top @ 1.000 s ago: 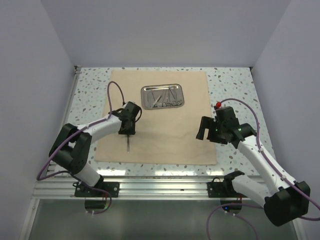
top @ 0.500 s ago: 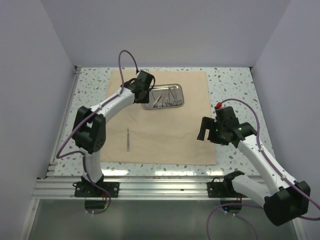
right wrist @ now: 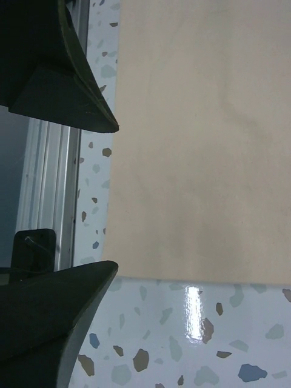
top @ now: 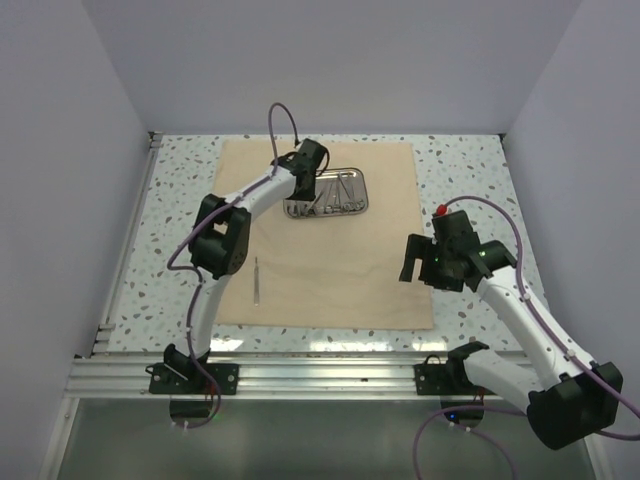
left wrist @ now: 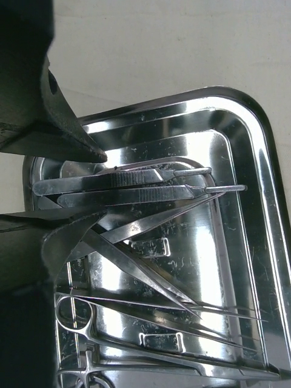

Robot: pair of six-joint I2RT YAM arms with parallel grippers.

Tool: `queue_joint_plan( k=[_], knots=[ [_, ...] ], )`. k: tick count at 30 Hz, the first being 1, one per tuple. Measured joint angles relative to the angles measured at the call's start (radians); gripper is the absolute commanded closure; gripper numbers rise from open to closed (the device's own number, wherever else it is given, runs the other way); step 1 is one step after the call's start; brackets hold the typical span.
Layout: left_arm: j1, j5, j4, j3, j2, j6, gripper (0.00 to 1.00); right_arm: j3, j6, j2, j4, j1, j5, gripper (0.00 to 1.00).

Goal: Open and lay out the surgical kit
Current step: Pick up the medical item from the container.

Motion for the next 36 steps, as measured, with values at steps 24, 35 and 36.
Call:
queue_joint_plan(
  k=[24, 35, 36],
  knots=[
    [0.012, 0.059, 0.13, -0.134, -0.029, -0.004, 0.84, 0.006, -0.005, 0.1, 0.001, 0.0, 0.004, 0.1],
    [0.019, 0.091, 0.157, -0.138, -0.029, -0.004, 1.0, 0.006, -0.009, 0.111, 0.002, 0.0, 0.004, 0.1],
    [0.019, 0.091, 0.154, -0.134, -0.029, -0.004, 1.0, 0.006, -0.009, 0.111, 0.002, 0.0, 0.004, 0.1]
  ],
)
